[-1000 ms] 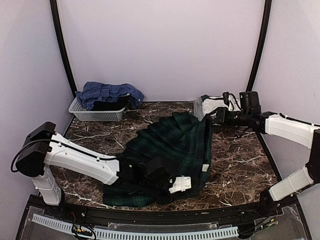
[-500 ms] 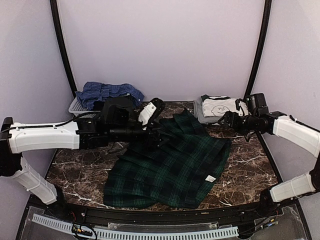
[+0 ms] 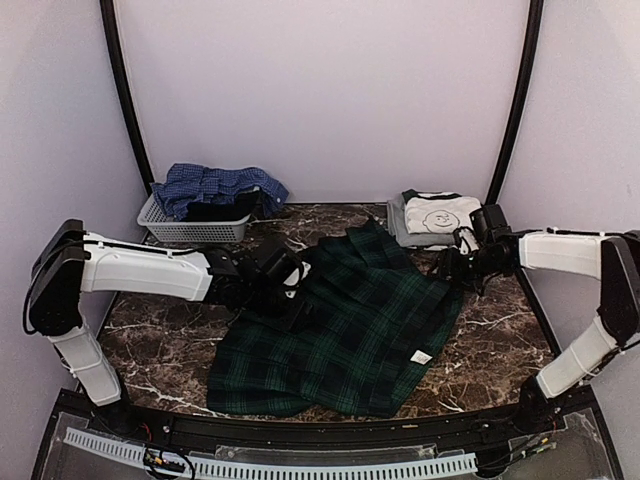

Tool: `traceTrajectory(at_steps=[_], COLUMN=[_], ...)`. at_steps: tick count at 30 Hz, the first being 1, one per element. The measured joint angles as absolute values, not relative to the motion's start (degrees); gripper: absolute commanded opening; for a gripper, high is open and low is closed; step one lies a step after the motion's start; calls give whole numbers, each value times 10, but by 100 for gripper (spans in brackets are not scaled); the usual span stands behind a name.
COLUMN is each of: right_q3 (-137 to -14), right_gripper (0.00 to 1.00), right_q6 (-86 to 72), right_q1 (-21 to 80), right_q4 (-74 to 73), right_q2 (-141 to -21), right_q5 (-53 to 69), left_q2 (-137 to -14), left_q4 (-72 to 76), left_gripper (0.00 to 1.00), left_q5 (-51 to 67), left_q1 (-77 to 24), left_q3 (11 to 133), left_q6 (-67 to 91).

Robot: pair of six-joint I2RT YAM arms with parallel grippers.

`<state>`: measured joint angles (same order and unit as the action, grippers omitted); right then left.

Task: Fold and stack the mixed laundry pile
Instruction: Flatten out the crumpled skirt at the center of the board.

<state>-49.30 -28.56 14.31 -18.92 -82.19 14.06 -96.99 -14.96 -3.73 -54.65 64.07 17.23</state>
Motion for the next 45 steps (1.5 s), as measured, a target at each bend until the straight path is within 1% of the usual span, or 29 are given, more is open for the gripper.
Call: traceTrajectory(at_steps=[2, 3, 4, 7, 11, 13, 14, 15, 16, 17, 18, 19, 20, 21, 22, 23, 25, 29, 32, 33, 35, 39, 45], right_q3=[-498, -502, -506, -520, -556, -585, -600, -620, -640, -658, -673, -681, -684, -684, -683, -681, -668, -605, -540, -520, -485, -433, -420], right_gripper=[49, 43, 34, 19, 5, 3, 4, 9, 18, 32, 44, 55, 64, 68, 80, 84, 84, 77, 67, 63, 57, 55, 53], right_q6=[-287, -287, -288, -293, -296, -302, -306, -311, -317, -322, -329, -335, -340, -343, -343, -343, -348, -346, -352, -355, -361, -384, -416], right_q1=[143, 143, 143, 150, 183, 207, 218, 230, 240, 248, 255, 259, 259, 256, 249, 240, 218, 174, 170, 173, 178, 201, 247], right_q4=[-176, -167, -161, -143, -126, -114, -107, -98, -87, -74, -62, -50, -43, -38, -36, -34, -34, -39, -38, -36, -29, -15, 28], right_q2=[-870, -897, -921, -970, -1003, -1018, -1027, -1037, -1050, -1061, -1071, -1076, -1077, -1076, -1073, -1069, -1051, -969, -899, -884, -867, -874, -919], right_q5=[155, 163, 171, 197, 222, 238, 248, 260, 273, 285, 298, 310, 317, 324, 329, 333, 332, 326, 323, 324, 328, 331, 329], left_q2=[-987, -992, -994, -991, -955, -932, -918, -904, -890, -875, -858, -841, -823, -808, -800, -797, -813, -881, -957, -984, -1028, -1103, -1174], left_q4=[-160, -165, -169, -180, -181, -183, -183, -186, -190, -201, -210, -215, -220, -228, -233, -239, -237, -227, -228, -227, -230, -235, -245], left_gripper=[58, 55, 54, 46, 37, 32, 31, 31, 36, 39, 44, 48, 52, 54, 55, 56, 58, 56, 55, 54, 52, 52, 52], left_q5=[-41, -42, -43, -43, -42, -40, -39, -40, -46, -56, -69, -76, -83, -91, -95, -99, -100, -103, -107, -109, -112, -113, -126], left_q1=[-544, -541, -537, -524, -484, -446, -420, -394, -372, -349, -335, -333, -342, -359, -380, -409, -465, -548, -594, -605, -622, -648, -662], left_q3=[632, 623, 607, 567, 522, 494, 480, 468, 460, 454, 453, 454, 459, 470, 484, 510, 572, 659, 704, 715, 738, 787, 858], left_q6=[192, 204, 215, 246, 282, 297, 302, 307, 307, 307, 303, 296, 286, 276, 265, 254, 236, 206, 196, 194, 191, 185, 179])
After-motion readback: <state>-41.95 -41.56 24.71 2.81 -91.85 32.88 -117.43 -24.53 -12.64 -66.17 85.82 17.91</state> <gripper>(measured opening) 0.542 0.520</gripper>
